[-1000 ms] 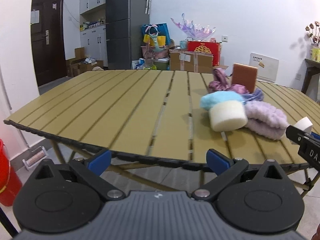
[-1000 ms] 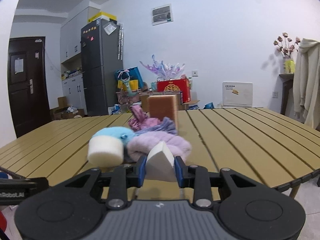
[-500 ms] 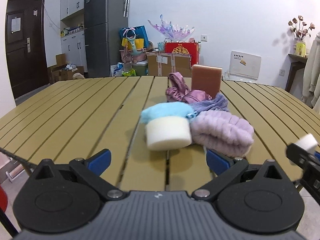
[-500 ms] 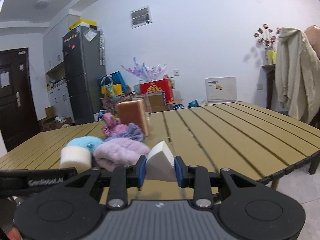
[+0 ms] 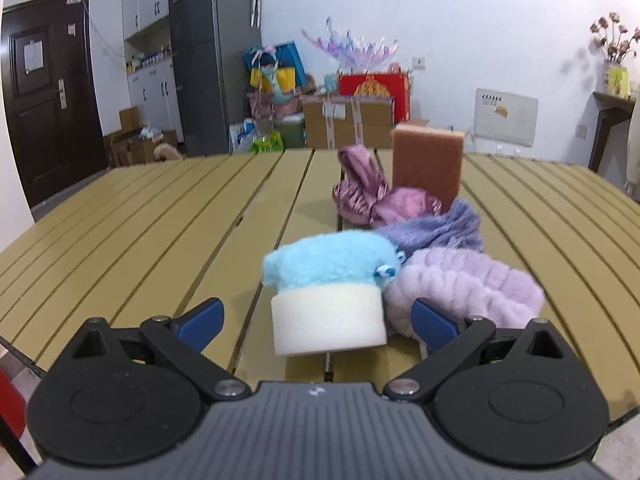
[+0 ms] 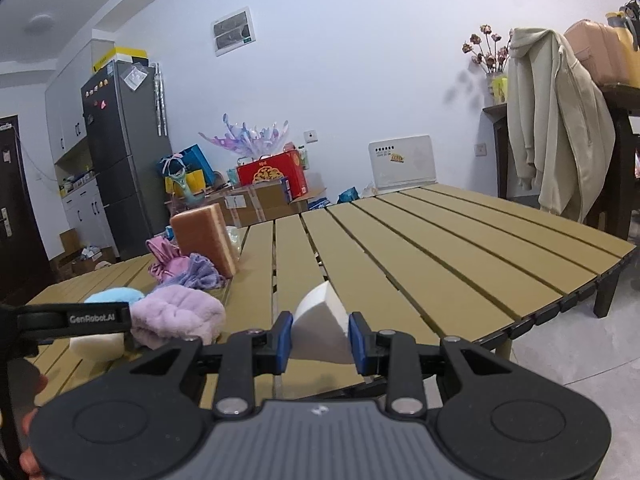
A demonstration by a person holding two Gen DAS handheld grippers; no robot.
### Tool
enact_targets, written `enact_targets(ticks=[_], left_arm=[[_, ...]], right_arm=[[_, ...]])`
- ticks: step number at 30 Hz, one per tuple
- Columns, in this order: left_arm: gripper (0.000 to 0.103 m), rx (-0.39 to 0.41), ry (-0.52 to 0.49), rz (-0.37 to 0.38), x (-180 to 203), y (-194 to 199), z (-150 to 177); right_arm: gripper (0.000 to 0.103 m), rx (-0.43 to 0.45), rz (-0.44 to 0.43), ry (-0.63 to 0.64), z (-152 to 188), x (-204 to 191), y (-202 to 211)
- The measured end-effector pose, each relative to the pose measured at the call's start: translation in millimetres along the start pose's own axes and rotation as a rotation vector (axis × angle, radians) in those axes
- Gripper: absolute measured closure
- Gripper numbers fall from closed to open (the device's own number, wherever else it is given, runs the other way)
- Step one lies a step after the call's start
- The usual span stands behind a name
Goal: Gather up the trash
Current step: 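Close the left gripper on the white cylindrical sponge while the right holds the wedge, then lift both sponges off the table and carry them toward the bin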
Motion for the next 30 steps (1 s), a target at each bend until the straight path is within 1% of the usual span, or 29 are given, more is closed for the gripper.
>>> enact_targets(ticks=[1,2,3,4,5,7,9,12,16,30], left_arm=[[0.009,-0.016,0.008,0.002,-0.7,-3.5,0.4],[0.017,-0.036,0.021,0.011,-2.2,-7.6,0.8],[0.035,-0.05,0.03,0.022,-3.9,-10.3,2.4],[0.046,-0.065,0.03,0.04,-4.5,-12.8,2.9],[0.047,-0.069,0.026,0.048,-5.2,-13.4,3.9],[0.048,-0.041,0.015,0.04,-8.7,-10.4,3.8],[0.049,-0.032,0.012,0.04,-11.0,-7.5,3.7],[0.048,-0.022,0.008,0.043,-15.4,-0.7,3.0],[0.048,0.0,-0.027,0.034,-17.8,7.6,3.4],[0.048,0.047,-0.055,0.061,-26.3,34.9,5.1]], right_arm=[[0.074,-0.005,-0.005,0.002,0.8,-1.7,-1.7],[0.074,-0.009,-0.012,0.007,1.8,-4.4,-3.0],[0.074,-0.014,-0.021,0.013,2.3,-7.6,-4.0],[0.074,-0.018,-0.031,0.021,3.1,-11.1,-4.8],[0.074,-0.022,-0.042,0.03,4.4,-14.4,-5.4],[0.074,-0.027,-0.061,0.051,6.1,-20.9,-6.2],[0.074,-0.034,-0.073,0.067,7.4,-25.5,-7.2],[0.074,-0.045,-0.078,0.069,8.4,-24.6,-8.8],[0.074,-0.048,-0.08,0.067,8.5,-24.1,-9.2],[0.074,-0.037,-0.115,0.089,8.7,-30.4,-2.6]])
Point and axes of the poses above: each gripper's, at about its wrist camera, not at the fingertips, and y roughly against the way its jaws point, x to its right, z to its underside, the point moved 5 cm from there along -y, roughly the way its jaws point
